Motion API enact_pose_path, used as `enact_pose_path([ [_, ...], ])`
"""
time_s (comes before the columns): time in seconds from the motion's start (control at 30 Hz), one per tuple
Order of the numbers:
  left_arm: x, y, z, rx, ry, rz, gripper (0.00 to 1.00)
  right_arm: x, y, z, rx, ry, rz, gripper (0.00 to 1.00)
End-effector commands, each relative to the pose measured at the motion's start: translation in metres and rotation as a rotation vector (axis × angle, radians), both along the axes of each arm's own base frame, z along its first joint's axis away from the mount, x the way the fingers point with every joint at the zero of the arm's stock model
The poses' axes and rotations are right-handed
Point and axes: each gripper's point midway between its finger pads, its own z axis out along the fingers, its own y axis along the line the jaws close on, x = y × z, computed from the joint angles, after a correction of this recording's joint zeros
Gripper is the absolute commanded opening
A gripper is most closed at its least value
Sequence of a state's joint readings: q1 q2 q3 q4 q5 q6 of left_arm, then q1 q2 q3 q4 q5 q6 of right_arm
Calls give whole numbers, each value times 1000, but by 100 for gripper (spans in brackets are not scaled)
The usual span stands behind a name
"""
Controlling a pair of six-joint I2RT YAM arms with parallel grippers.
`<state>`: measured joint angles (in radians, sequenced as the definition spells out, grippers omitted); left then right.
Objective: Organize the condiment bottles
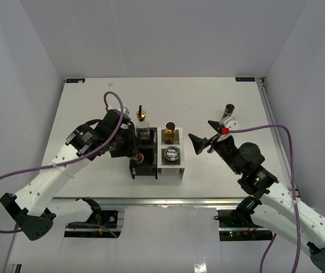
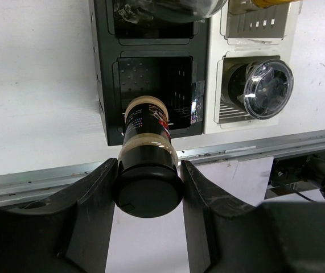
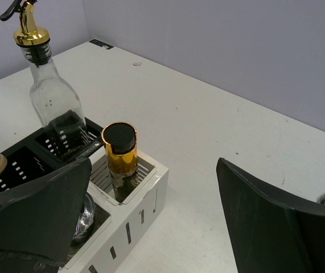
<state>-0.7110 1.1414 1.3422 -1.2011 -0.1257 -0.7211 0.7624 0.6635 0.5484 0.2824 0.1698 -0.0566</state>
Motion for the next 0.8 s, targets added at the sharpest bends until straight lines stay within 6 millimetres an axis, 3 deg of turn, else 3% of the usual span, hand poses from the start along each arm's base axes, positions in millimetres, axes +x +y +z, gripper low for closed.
enact_pose_path([
  [0.0, 5, -4, 5, 2, -26, 40, 0, 1, -6, 22, 32, -46, -26, 98],
  [0.47, 12, -6, -13, 64, -5, 74, 0, 0, -7, 20, 31, -44, -27, 98],
  [0.77, 14, -1, -36, 135, 45, 102, 0, 0, -7, 19, 32, -43, -28, 98],
])
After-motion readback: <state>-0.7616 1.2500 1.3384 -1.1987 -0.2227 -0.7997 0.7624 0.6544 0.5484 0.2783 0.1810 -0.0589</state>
